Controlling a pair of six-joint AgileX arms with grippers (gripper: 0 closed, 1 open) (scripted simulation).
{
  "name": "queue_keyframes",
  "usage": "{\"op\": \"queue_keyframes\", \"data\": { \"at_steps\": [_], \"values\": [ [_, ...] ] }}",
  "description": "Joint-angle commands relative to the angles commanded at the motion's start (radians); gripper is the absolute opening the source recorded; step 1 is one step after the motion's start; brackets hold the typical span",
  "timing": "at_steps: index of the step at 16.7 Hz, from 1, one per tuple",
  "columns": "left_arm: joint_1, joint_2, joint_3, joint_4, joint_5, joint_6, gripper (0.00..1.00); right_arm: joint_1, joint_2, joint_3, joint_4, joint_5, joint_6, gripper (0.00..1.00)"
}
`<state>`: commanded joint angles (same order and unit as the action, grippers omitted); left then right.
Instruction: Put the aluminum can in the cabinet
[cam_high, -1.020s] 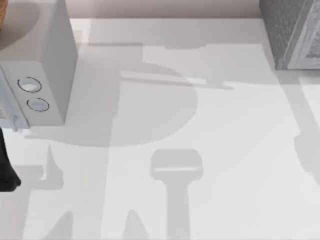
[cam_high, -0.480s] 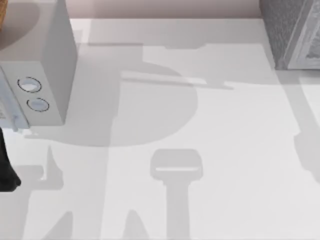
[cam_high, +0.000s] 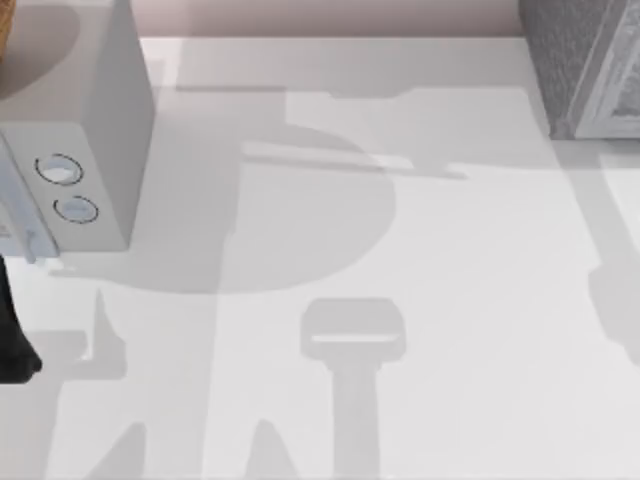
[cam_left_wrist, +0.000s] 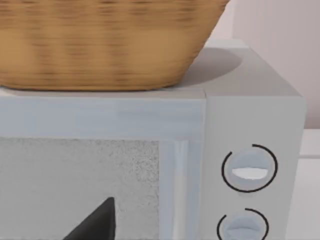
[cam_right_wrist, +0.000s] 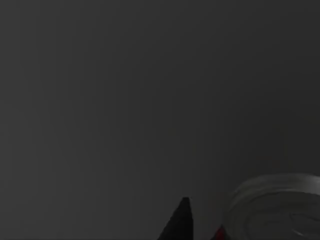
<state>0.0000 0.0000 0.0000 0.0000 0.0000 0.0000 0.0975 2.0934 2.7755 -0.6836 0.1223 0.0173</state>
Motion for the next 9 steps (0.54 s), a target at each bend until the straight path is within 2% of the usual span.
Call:
{"op": "queue_keyframes", "data": {
  "at_steps": [3,9],
  "values": [
    [0.0,0.0,0.0,0.0,0.0,0.0,1.0,0.0,0.0,0.0,0.0,0.0,0.0,0.98],
    [0.0,0.0,0.0,0.0,0.0,0.0,1.0,0.0,0.0,0.0,0.0,0.0,0.0,1.0]
  ]
}}
